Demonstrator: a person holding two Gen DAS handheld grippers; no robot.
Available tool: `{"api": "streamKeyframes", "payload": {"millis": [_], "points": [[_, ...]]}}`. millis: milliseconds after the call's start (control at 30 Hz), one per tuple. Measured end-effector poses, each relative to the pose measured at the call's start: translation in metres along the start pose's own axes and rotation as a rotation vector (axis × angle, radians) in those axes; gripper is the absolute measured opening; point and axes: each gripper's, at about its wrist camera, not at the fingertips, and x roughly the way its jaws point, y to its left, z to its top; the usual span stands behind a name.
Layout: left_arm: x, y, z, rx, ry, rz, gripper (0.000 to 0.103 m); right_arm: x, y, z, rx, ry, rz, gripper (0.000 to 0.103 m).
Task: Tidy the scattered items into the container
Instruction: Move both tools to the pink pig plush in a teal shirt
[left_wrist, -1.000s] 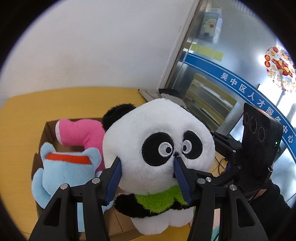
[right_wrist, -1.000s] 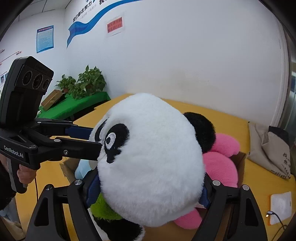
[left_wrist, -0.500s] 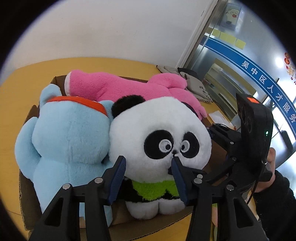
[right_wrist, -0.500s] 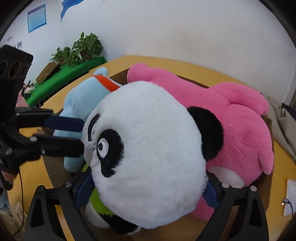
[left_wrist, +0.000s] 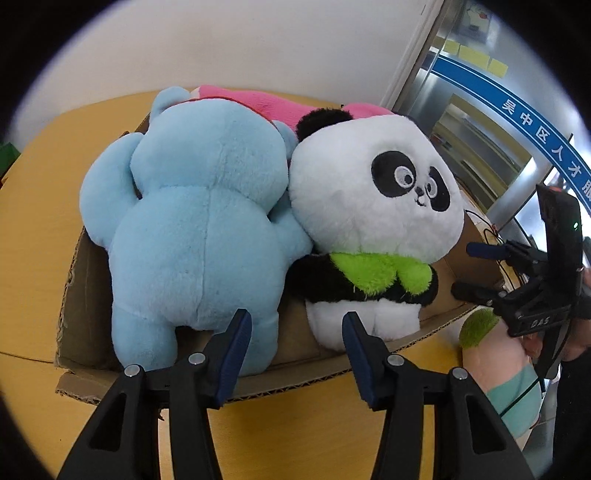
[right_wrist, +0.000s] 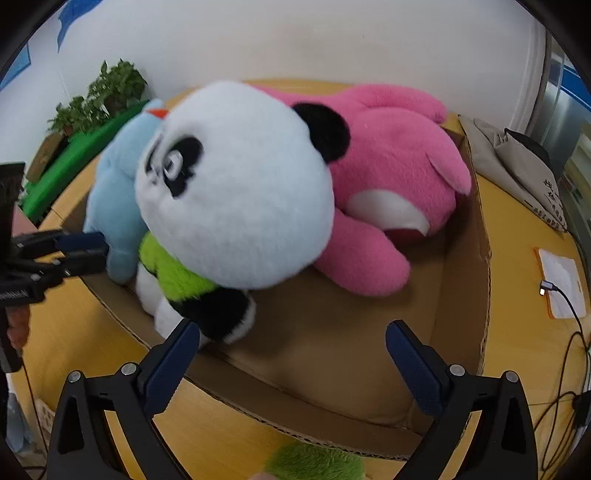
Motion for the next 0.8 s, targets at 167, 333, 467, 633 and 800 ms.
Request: {"api": "streamKeyframes", "payload": {"millis": [167,333,467,633,800], "points": [[-0.01,-0.003,-0.002,-0.001,-0.017,0.032,0.05,-0.016,-0.003,-0.004,0.014,-0.039,-0.023,0.102],[-0.054,-0.017,-0.006,0.023,-0.131,0.064,0.059,-0.066,0.008,-0.013,0.063,-0.186,0.011,0.103],[-0.097,-0.032,-0.016,0.052,-0.215,0.082,0.078,-0.1,0.019,-0.035,0.104,-0.27,0.038,0.103],[-0.12,-0.042,-0.03,0.054,-0.257,0.095,0.079,-0.118,0.032,-0.053,0.113,-0.315,-0.016,0.103],[-0.127,-0.047,-0.045,0.039,-0.266,0.113,0.079,-0.135,0.044,-0.065,0.137,-0.374,-0.029,0.103]]}}
